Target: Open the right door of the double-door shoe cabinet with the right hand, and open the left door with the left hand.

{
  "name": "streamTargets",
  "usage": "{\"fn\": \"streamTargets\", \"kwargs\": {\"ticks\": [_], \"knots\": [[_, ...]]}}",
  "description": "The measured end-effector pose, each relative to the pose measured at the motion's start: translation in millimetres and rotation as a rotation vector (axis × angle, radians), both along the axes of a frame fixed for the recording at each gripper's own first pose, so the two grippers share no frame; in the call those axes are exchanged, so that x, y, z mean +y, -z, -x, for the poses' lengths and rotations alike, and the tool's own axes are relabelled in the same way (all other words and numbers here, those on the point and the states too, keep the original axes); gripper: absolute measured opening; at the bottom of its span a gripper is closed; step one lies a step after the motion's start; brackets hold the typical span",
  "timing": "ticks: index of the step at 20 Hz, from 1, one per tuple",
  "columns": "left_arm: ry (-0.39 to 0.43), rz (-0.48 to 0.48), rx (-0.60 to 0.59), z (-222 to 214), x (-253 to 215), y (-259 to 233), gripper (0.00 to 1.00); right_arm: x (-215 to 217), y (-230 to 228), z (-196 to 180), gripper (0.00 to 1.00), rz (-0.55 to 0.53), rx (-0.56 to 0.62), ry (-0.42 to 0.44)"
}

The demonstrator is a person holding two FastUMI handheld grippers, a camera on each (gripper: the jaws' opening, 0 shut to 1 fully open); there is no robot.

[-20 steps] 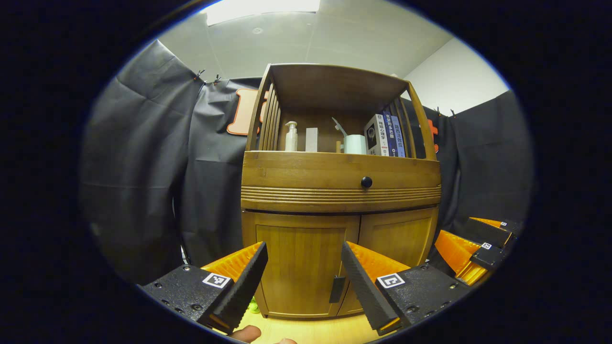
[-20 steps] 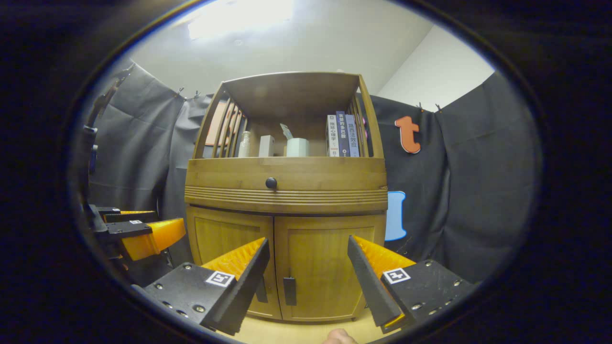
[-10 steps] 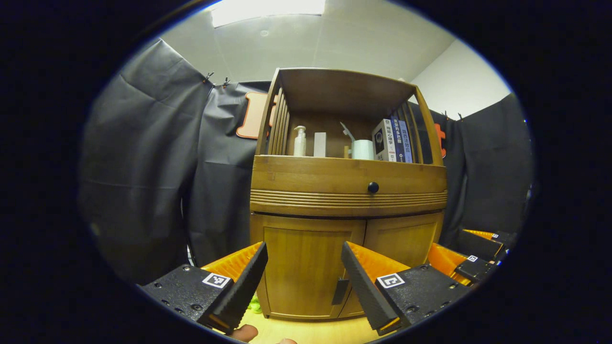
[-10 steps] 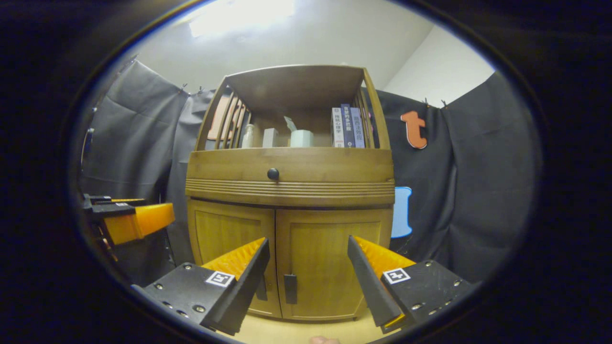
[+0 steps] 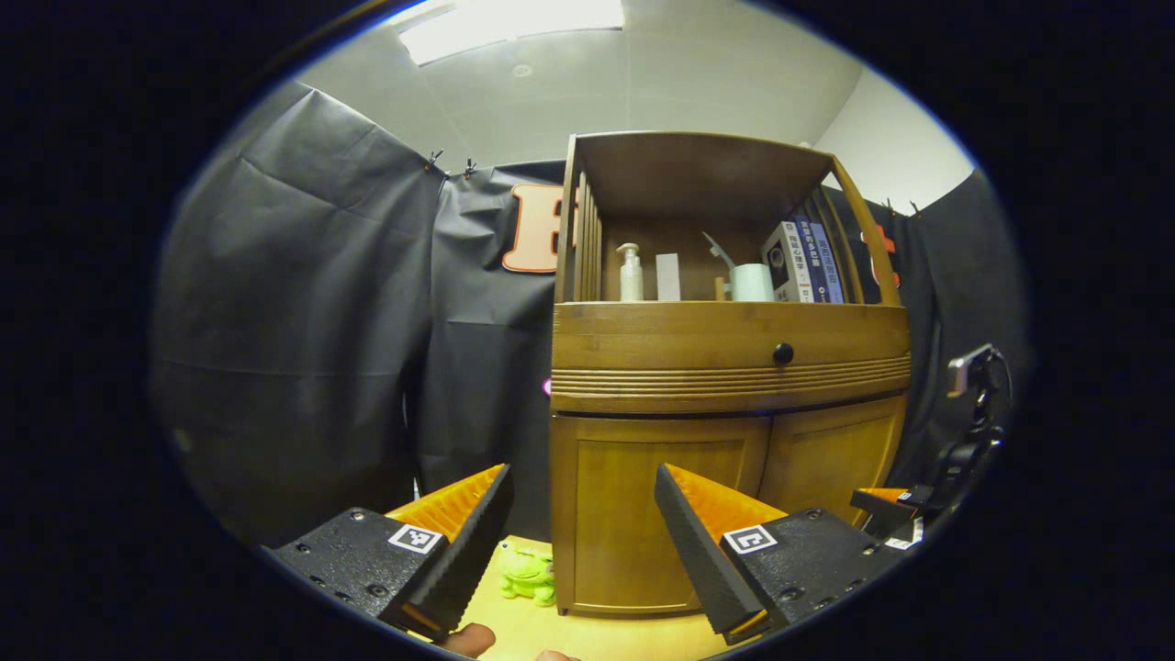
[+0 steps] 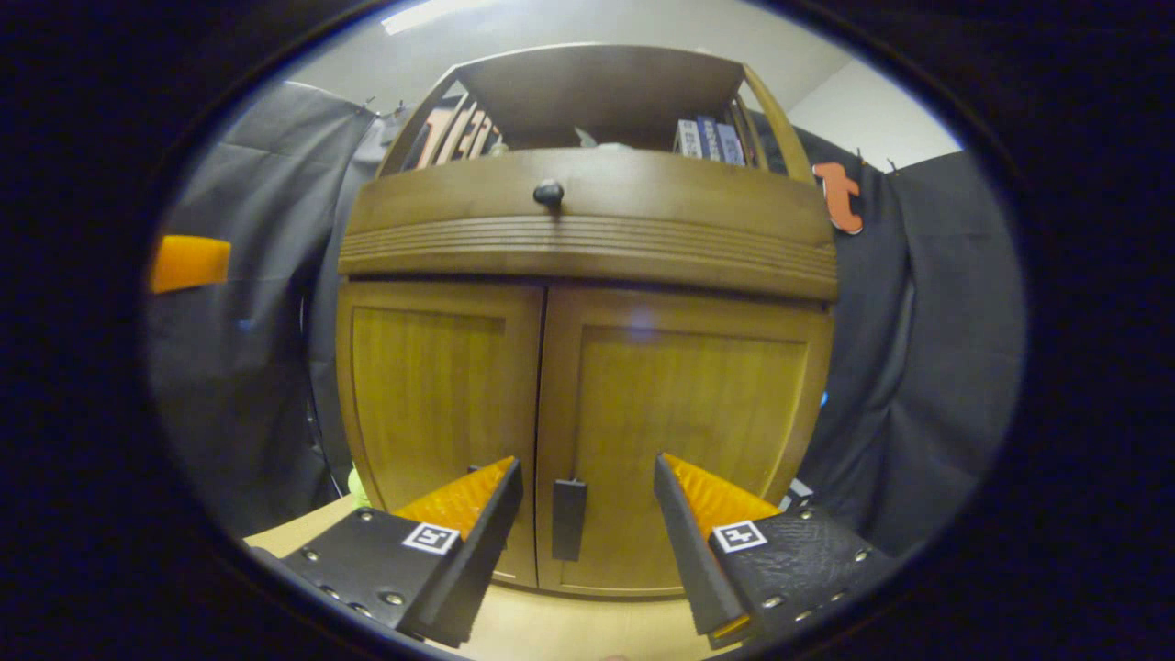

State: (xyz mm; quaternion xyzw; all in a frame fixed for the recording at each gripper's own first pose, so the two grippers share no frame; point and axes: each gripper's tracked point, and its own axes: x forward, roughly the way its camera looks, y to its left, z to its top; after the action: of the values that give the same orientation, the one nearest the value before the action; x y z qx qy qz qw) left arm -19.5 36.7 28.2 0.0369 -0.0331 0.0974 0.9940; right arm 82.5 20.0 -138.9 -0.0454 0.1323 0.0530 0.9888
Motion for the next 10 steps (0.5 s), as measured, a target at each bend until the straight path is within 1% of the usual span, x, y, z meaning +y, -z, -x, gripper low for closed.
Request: {"fn": "streamTargets", "kwargs": {"ticks": [1,3,5,7,10], "knots": [[-0.012,-0.005,-0.001,-0.1,5.1,0.2,0.92,0.9,13.9,-3.4,0.8,0.008,0.026,0.006],[-0.037,-0.017,-0.001,-0.4,15.3,0.2,0.92,2.2,41.3,-15.6,0.8,0.01,0.07,0.031],[-0.065,-0.032,0.003,0.5,26.5,1.0,0.92,7.1,59.9,-24.1,0.59,-0.022,0.112,0.036],[-0.091,-0.043,0.008,3.3,36.3,2.6,0.92,10.0,73.0,-34.5,0.6,-0.045,0.142,0.037],[-0.128,-0.051,0.01,5.4,49.1,2.8,0.92,14.7,84.0,-48.8,0.59,-0.051,0.159,0.034]]}}
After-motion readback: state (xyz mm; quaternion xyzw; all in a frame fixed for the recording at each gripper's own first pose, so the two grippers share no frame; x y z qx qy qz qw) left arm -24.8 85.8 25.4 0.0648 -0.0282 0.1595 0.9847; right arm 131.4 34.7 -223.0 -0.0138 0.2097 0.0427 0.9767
